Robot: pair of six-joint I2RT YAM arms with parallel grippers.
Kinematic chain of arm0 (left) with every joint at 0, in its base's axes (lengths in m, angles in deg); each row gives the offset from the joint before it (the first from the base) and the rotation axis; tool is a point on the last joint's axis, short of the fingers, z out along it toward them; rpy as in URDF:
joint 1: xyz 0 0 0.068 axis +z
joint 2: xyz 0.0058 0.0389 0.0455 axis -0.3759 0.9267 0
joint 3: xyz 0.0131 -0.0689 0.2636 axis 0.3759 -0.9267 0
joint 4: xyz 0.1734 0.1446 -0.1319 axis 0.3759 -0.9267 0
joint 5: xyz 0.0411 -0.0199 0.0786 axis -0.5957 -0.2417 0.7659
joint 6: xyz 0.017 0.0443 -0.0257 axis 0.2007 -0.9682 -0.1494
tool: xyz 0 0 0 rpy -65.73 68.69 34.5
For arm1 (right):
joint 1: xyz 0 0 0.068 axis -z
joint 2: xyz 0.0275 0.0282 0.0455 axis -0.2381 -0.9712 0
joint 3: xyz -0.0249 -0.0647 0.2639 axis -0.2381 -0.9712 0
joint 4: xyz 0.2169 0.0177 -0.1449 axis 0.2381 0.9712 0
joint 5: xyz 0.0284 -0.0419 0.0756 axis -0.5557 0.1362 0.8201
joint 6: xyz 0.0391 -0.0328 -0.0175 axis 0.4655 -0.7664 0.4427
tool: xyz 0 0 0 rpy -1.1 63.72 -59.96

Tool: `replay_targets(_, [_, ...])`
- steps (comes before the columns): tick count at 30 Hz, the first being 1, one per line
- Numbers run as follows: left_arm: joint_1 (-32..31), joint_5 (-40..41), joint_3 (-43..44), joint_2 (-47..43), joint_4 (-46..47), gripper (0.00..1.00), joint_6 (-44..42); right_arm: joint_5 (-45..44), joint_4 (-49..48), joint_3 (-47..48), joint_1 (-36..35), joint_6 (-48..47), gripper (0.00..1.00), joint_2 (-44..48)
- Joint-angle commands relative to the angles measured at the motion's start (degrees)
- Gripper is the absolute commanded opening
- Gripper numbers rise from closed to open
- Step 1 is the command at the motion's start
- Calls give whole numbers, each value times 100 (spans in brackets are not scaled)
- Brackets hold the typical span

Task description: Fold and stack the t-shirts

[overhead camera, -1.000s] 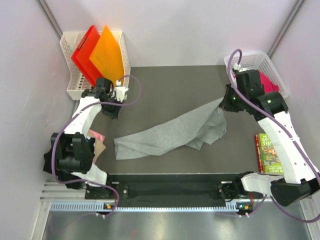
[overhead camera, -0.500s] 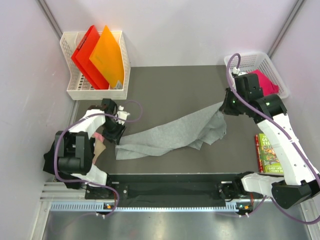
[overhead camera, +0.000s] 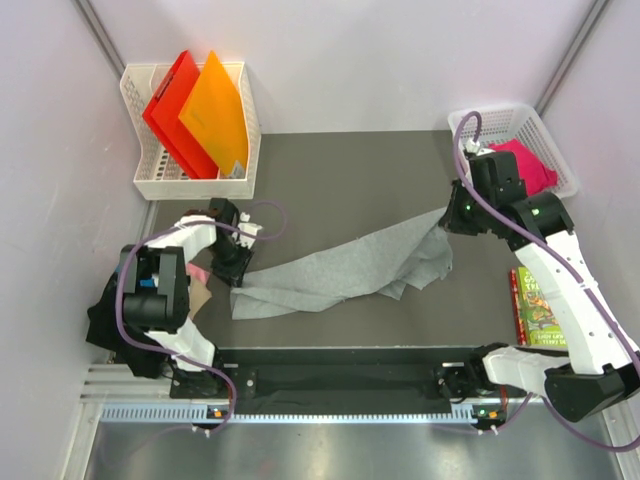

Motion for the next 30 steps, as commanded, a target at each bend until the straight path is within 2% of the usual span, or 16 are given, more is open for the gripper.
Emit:
replay_targets(1, [8, -42, 202, 133, 262, 9, 128, 36, -175, 23, -27, 60, 0, 210])
replay_targets(2, [8, -51, 228, 124, 245, 2, 137, 45, -192, 14, -27, 69, 0, 210])
replay_targets(3, [8, -60, 255, 72, 236, 0, 154, 54, -192, 22, -27, 69, 0, 210])
replay_targets(8, [8, -113, 807, -130, -116, 0, 172, 36, -210, 145, -28, 25, 0, 166])
replay_targets(14, [8, 10, 2904, -438, -713, 0, 172, -218, -210, 769, -27, -256, 0, -54])
replay_targets(17, [8, 19, 3758, -447, -1090, 0, 172, -324, -131, 1199, -36, -362, 0, -212])
replay_targets(19, [8, 2, 4016, -500, -1275, 0, 172, -351, -104, 1384, -27, -397, 0, -160])
replay_targets(22, [8, -182, 4052, -929, -1592, 0, 94, -166, 9, 1376, -27, -345, 0, 95])
replay_targets(26, [8, -314, 3623, -1606, -2180, 0, -196, 237, 484, 1113, -45, -117, 0, 551])
replay_targets(30, [8, -359, 3498, -2362, -2936, 0, -626, 729, 1055, 901, -89, 243, 0, 1306])
